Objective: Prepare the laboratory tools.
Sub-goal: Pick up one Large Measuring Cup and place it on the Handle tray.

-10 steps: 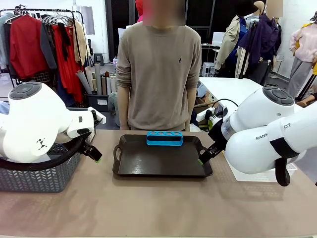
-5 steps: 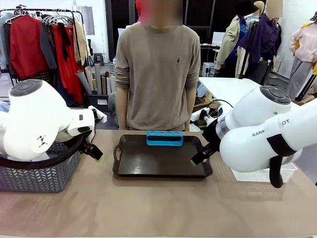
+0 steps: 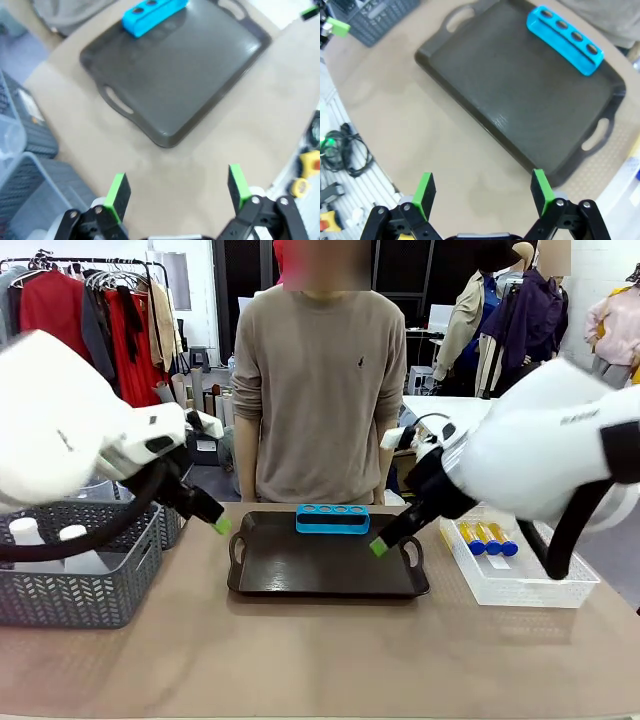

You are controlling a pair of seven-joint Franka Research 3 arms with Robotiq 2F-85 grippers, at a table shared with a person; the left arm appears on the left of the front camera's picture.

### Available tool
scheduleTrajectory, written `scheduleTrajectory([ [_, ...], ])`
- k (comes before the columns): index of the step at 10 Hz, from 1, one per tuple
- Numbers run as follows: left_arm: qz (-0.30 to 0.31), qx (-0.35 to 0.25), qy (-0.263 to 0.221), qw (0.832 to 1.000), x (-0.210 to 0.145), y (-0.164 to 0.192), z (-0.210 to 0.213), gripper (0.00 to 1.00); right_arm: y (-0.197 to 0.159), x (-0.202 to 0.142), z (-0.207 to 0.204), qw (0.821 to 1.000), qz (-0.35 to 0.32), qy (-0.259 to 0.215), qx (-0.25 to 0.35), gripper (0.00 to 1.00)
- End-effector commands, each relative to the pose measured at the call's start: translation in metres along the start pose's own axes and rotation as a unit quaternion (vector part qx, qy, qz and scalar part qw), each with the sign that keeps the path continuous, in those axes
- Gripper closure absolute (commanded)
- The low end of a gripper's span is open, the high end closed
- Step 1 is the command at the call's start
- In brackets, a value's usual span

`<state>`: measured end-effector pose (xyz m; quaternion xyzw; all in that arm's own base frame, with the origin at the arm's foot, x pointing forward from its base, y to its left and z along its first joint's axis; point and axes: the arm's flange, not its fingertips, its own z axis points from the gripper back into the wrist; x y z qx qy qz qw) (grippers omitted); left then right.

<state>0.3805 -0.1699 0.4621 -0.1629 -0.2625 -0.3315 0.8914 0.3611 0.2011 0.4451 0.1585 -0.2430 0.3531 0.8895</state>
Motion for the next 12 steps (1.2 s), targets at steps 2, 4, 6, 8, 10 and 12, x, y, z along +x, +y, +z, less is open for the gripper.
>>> scheduleTrajectory([
  [2, -0.034, -0.042, -0.005, 0.998, 0.005, 0.042, 0.029, 0.0, -0.02, 0.01, 0.034, 0.999, 0.018, -0.019, 0.048, 0.0],
  [4, -0.052, 0.006, -0.004, 0.999, 0.013, 0.041, 0.029, 0.0, -0.03, 0.012, 0.039, 0.999, 0.04, -0.03, -0.008, 0.0],
  [6, -0.03, -0.029, -0.009, 0.999, 0.006, 0.037, 0.04, 0.0, -0.014, 0.013, 0.042, 0.999, 0.012, -0.021, 0.023, 0.0],
  [8, -0.036, -0.016, -0.004, 0.999, 0.009, 0.041, 0.039, 0.0, -0.02, 0.013, 0.044, 1.0, 0.018, -0.021, 0.013, 0.0],
  [10, -0.073, -0.086, 0.032, 0.993, 0.016, 0.06, 0.062, 0.0, -0.019, 0.028, 0.07, 0.998, 0.031, 0.006, 0.05, 0.0],
  [12, -0.102, -0.119, 0.018, 0.988, 0.029, 0.072, 0.083, 0.0, -0.016, 0.036, 0.099, 0.994, 0.038, 0.005, 0.101, 0.0],
])
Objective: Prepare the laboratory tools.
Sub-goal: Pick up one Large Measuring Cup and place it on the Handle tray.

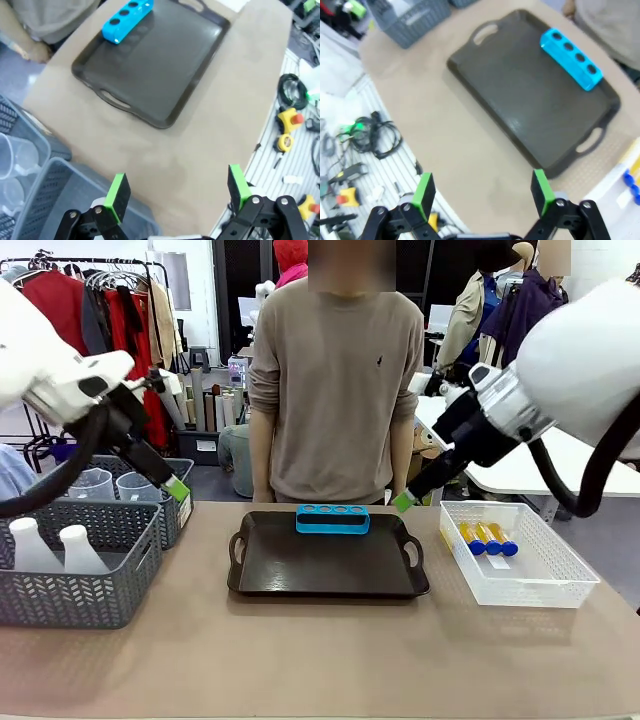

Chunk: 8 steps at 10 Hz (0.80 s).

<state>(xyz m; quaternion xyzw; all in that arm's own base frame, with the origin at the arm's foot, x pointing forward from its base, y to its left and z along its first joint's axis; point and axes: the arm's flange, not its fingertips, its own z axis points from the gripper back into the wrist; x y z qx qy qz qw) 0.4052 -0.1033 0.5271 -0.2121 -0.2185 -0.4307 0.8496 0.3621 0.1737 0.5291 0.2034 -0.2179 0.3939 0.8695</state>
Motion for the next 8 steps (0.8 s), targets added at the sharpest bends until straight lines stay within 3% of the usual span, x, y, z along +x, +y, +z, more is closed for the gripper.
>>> scheduleTrajectory([
  [1, -0.036, -0.004, -0.013, 0.999, 0.011, 0.017, 0.023, 0.0, -0.002, 0.007, 0.034, 0.999, 0.013, -0.007, 0.042, 0.0],
  [3, -0.06, 0.034, -0.062, 0.996, 0.023, 0.022, 0.051, 0.0, 0.004, 0.013, 0.064, 0.999, 0.03, -0.032, 0.026, 0.0],
  [8, -0.078, 0.062, -0.101, 0.99, 0.034, 0.028, 0.098, 0.0, -0.012, 0.019, 0.148, 0.993, 0.042, -0.109, -0.011, 0.0],
])
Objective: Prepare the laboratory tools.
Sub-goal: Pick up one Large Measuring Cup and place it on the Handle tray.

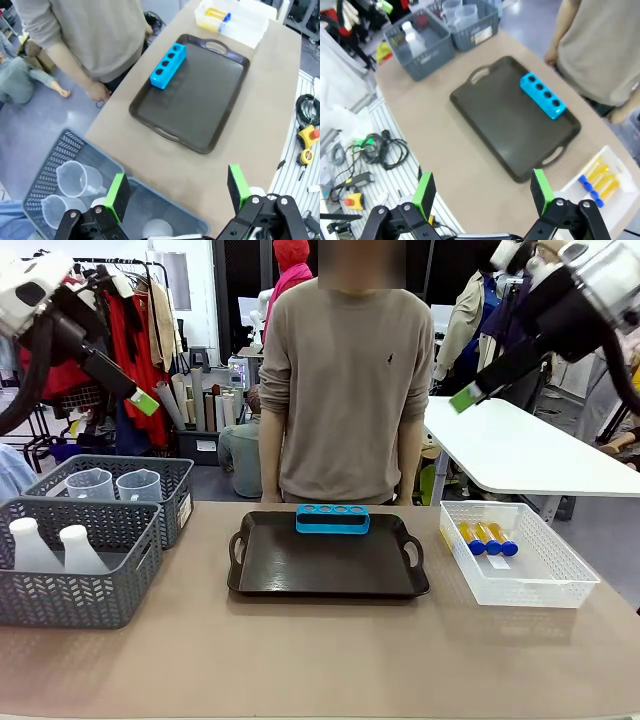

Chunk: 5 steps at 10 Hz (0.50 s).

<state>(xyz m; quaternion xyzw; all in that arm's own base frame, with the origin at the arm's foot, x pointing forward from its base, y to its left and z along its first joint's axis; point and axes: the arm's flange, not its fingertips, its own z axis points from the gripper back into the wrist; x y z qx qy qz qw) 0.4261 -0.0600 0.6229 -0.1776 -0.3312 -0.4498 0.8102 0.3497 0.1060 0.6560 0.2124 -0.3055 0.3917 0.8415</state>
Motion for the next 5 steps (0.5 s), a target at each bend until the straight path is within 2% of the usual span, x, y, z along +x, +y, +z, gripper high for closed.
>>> scheduleTrajectory([
  [1, -0.007, -0.005, -0.023, 1.0, -0.004, 0.007, 0.004, 0.0, -0.01, 0.001, 0.02, 0.999, 0.017, -0.03, -0.004, 0.0],
  [5, -0.003, 0.015, -0.037, 0.999, -0.008, 0.011, 0.024, 0.0, -0.032, -0.007, 0.061, 0.998, 0.004, -0.051, -0.025, 0.0],
])
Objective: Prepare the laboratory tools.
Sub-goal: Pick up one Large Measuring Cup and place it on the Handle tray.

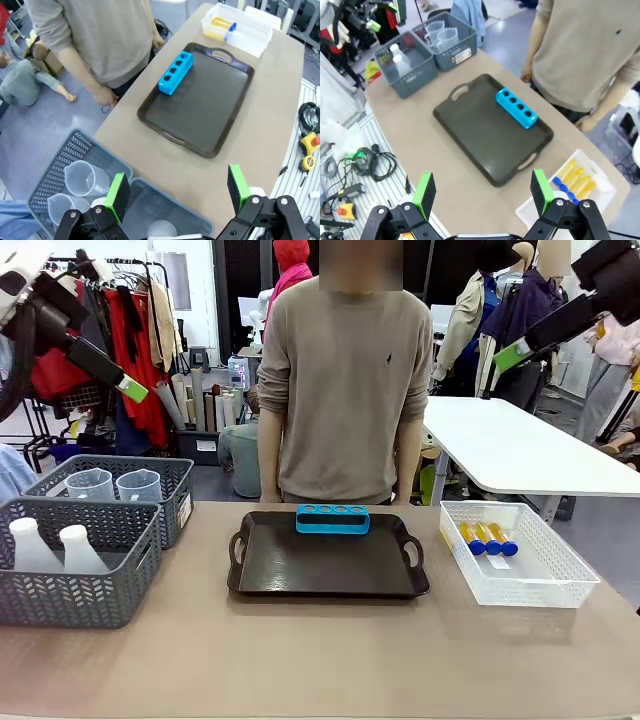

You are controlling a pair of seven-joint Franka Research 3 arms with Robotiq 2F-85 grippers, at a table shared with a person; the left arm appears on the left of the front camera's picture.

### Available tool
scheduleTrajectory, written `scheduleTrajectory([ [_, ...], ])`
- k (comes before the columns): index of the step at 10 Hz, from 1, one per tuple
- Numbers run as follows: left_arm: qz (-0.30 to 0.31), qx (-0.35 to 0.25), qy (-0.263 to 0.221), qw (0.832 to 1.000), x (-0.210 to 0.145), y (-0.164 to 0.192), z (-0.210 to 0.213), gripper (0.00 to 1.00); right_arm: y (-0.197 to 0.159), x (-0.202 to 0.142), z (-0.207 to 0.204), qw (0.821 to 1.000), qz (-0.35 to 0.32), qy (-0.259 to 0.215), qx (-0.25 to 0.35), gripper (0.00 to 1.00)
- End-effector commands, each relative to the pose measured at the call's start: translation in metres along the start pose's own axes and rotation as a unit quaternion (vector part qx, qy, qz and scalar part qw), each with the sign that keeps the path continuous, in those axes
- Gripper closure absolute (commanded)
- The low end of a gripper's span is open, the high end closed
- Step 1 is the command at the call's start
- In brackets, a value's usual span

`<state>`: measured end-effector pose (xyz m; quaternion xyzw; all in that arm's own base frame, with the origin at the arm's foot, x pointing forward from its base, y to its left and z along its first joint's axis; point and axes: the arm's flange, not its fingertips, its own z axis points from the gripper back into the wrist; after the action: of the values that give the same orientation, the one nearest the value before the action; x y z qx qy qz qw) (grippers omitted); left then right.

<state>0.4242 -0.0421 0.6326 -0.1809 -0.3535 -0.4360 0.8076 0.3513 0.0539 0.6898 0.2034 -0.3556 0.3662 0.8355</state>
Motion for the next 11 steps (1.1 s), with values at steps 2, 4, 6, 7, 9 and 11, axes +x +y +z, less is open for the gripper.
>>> scheduleTrajectory([
  [2, -0.008, 0.012, -0.022, 1.0, -0.002, 0.012, 0.017, 0.0, -0.006, -0.005, 0.016, 1.0, 0.004, -0.011, 0.001, 0.0],
  [4, -0.008, 0.008, -0.022, 1.0, 0.0, 0.024, 0.021, 0.0, -0.006, -0.005, 0.019, 1.0, 0.004, -0.013, 0.0, 0.0],
  [6, -0.005, 0.004, -0.019, 1.0, 0.003, 0.029, 0.022, 0.0, -0.006, -0.008, 0.018, 1.0, 0.006, -0.008, -0.002, 0.0],
  [7, -0.004, 0.003, -0.019, 1.0, 0.004, 0.028, 0.023, 0.0, -0.006, -0.009, 0.018, 1.0, 0.005, -0.007, -0.003, 0.0],
  [9, -0.001, 0.007, -0.025, 1.0, 0.003, 0.029, 0.023, 0.0, -0.007, -0.009, 0.015, 1.0, 0.003, -0.004, -0.002, 0.0],
  [11, 0.004, 0.015, -0.009, 1.0, 0.004, 0.024, 0.019, 0.0, -0.004, -0.004, 0.017, 1.0, -0.006, -0.008, -0.008, 0.0],
])
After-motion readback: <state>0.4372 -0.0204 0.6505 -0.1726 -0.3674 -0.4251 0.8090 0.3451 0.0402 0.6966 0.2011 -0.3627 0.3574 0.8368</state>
